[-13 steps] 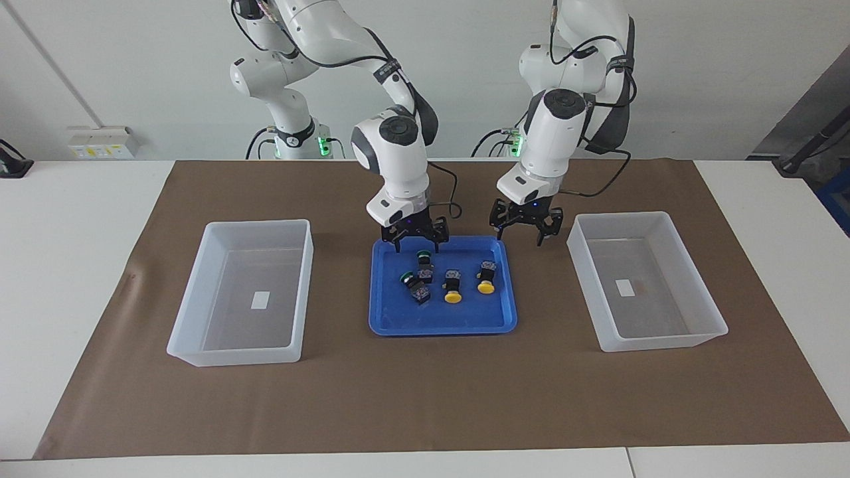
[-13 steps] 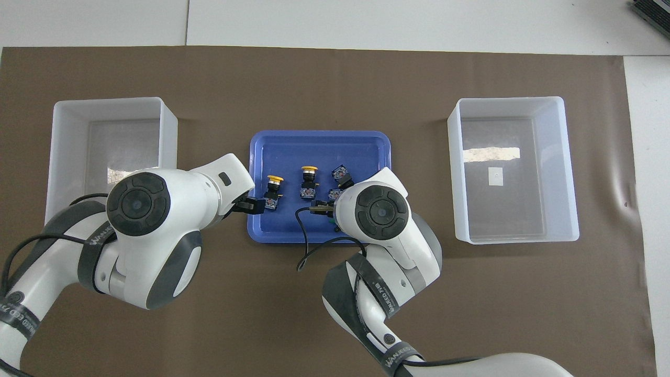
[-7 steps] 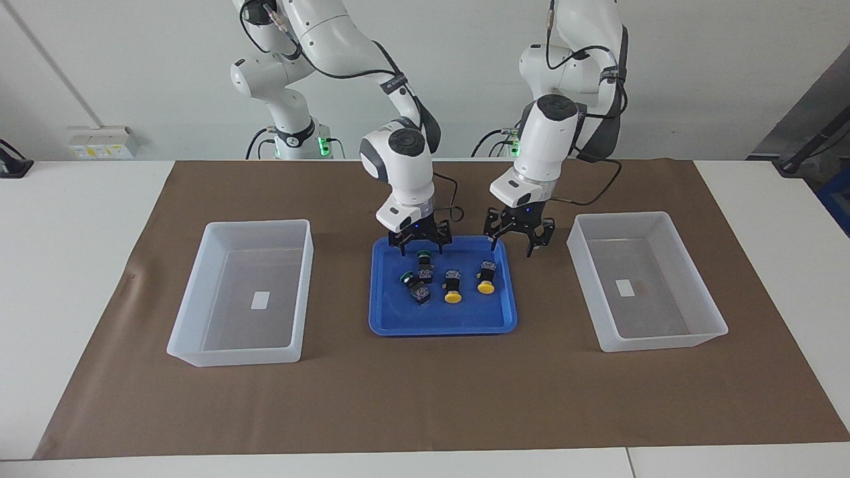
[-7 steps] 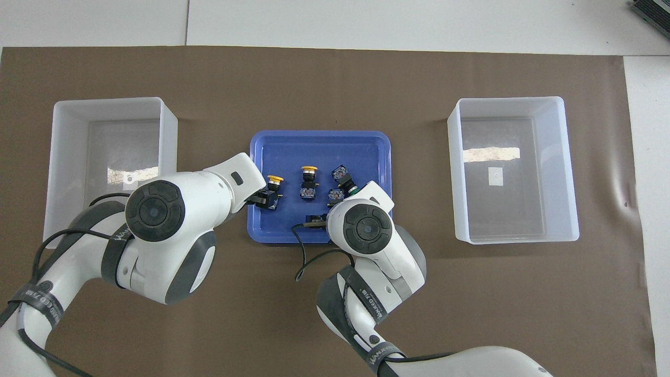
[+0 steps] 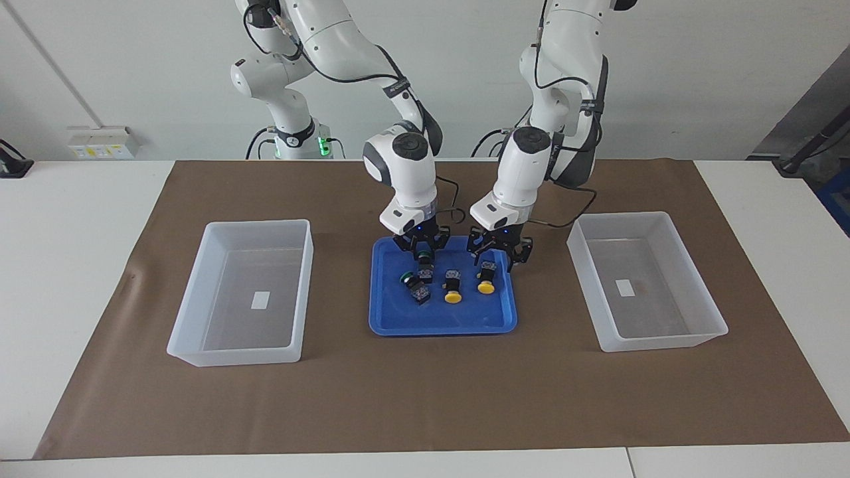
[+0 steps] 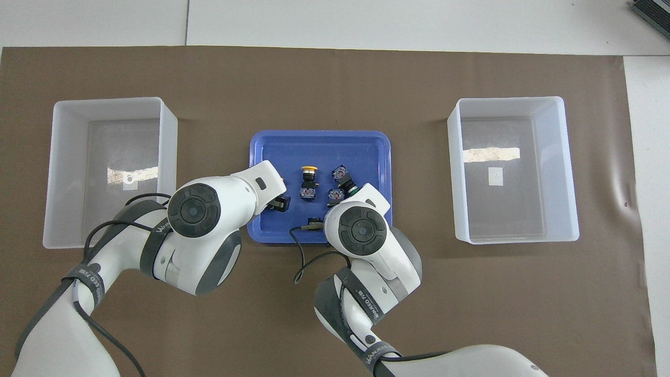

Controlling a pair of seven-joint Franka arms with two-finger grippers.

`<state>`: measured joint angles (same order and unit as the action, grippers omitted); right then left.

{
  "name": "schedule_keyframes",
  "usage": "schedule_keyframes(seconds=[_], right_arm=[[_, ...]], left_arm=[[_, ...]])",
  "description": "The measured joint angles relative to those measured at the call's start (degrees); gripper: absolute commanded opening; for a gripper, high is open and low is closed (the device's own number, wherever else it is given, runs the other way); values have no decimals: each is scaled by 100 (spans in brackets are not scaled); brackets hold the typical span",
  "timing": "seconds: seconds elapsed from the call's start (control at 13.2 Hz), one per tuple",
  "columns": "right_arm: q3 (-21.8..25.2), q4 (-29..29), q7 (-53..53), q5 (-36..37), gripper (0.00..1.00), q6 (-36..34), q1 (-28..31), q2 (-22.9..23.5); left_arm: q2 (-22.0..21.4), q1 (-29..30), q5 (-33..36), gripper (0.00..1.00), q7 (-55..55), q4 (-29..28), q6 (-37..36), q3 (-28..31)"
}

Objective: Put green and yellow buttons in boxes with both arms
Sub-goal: 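Grasp a yellow button with the left gripper while the right gripper grasps green, then carry the yellow button to its box while the right gripper carries green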

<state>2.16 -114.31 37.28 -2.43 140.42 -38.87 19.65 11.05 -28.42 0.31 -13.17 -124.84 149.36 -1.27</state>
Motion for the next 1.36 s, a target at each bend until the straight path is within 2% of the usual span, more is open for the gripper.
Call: schedule_keyframes(seconds=[0.15,0.38,0.45,0.53,0.68,0.83,0.99,1.14,1.36], right_arm=[[5,97,0,-1,0,-379,113,-195],[11,175,0,-2,0,-1225,302,-760],[12,183,-10,-2,0,-1561,366,-993],[13,186,-73,-3,0,-1876,439,-1232],[18,185,-461,-2,0,-2441,760,-1706],[39,178,-1202,-3,0,-2747,1368,-2006],[69,164,-2118,-3,0,-2781,2076,-2089],[82,130,-2945,-4,0,-2731,2688,-2042],[88,-39,-3787,-5,0,-2156,3419,-1716]], left_arm=[[134,-82,0,79,-136,5,97,0],[179,-121,0,76,-205,4,103,4],[185,-124,0,67,-208,-1,91,5],[189,-140,0,49,-208,-7,58,3],[189,-210,0,0,-245,-5,-140,4],[166,-223,0,0,-271,29,-333,15],[23,-202,0,0,-271,87,-651,72],[-306,-85,0,0,-271,191,-945,154],[-671,458,1,0,-263,477,-1209,191]])
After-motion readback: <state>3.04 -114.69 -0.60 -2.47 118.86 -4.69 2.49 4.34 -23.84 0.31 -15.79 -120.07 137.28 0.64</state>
